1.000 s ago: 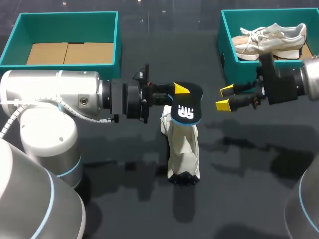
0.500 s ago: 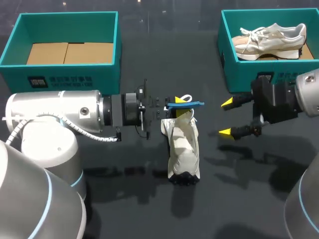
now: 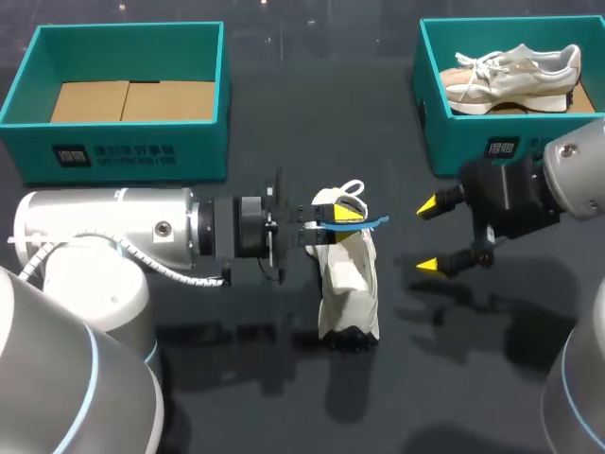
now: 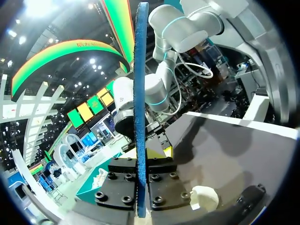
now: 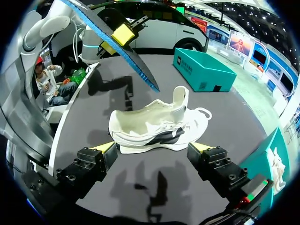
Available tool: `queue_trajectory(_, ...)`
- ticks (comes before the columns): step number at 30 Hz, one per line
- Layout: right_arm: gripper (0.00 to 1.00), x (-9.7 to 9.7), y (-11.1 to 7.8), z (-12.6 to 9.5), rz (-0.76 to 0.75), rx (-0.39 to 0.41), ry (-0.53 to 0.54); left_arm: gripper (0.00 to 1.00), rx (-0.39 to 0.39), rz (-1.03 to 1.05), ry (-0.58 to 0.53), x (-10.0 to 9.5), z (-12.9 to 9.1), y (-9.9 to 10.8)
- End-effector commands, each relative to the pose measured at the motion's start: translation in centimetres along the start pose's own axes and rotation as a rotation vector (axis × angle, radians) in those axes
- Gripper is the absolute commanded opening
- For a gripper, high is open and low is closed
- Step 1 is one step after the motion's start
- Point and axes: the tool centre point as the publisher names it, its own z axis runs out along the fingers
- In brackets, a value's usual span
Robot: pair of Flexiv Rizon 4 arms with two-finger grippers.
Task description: Take the shoe out of the shoebox, open the shoe tongue, remove and reinsert the insole, then place the shoe into the shoebox
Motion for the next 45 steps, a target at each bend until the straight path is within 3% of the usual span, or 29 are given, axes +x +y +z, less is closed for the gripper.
queue_trajectory(1, 1.00, -1.0, 0.2, 1.7, -0.019, 0.055, 0.036, 0.00, 0.004, -0.024, -0.019, 1.1, 0.1, 0.5)
queue_trajectory(5, 1.00, -0.4, -0.5, 3.0, -0.072, 0.168, 0.075, 0.00, -0.008, -0.040, -0.009, 1.3, 0.0, 0.8)
queue_trajectory(16, 1.00, -0.4, -0.5, 3.0, -0.072, 0.168, 0.075, 0.00, -0.010, -0.027, -0.013, 1.6, 0.2, 1.3)
queue_trajectory(26, 1.00, 0.4, -1.0, 5.1, -0.057, 0.174, 0.081, 0.00, 0.051, -0.018, 0.031, 3.0, 0.0, 1.2)
queue_trajectory(45, 1.00, 3.1, -1.1, 6.4, -0.063, 0.171, 0.002, 0.00, 0.082, 0.009, 0.034, 4.5, -1.1, 0.8)
